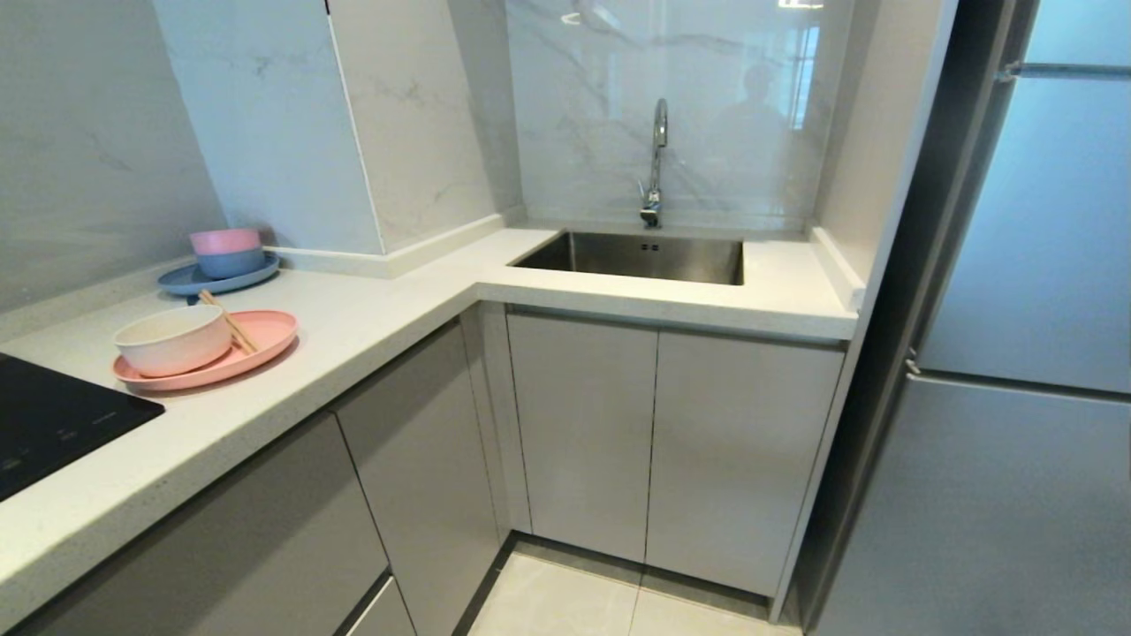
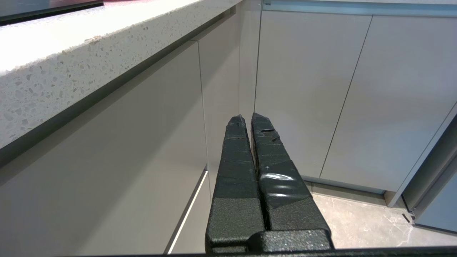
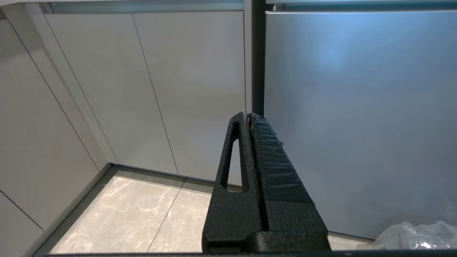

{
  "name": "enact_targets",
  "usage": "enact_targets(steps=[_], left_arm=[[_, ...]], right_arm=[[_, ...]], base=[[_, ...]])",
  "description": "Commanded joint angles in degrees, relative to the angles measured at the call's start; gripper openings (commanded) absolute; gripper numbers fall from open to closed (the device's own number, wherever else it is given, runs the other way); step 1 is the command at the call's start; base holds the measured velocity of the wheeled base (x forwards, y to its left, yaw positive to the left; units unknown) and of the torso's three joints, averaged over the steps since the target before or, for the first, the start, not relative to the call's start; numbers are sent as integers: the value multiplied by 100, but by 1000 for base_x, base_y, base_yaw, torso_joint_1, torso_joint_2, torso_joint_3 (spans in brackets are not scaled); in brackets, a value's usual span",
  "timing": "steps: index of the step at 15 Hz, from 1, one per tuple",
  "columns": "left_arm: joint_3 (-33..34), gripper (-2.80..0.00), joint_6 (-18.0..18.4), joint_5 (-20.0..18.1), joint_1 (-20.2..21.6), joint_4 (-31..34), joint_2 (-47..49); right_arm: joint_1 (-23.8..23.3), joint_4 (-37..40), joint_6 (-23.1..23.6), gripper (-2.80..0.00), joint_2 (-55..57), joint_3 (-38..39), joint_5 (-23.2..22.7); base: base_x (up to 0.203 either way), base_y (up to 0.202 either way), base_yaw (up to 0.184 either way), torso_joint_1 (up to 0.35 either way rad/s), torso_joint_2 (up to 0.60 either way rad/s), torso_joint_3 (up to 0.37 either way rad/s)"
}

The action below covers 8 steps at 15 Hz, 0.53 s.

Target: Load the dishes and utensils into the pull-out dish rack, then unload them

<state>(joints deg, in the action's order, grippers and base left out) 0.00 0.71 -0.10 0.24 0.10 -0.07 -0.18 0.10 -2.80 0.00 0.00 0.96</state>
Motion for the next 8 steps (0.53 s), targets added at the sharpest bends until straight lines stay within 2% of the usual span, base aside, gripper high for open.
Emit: enact_targets(steps=[1, 8], left_arm=[[0, -280, 0, 1, 2, -1, -10], [-3, -280, 0, 1, 2, -1, -10]], right_arm=[[1, -1, -1, -280, 0, 9, 0], [-26, -1, -1, -280, 0, 9, 0]], base=[[0, 0, 0, 0, 0, 0], [0, 0, 0, 0, 0, 0]])
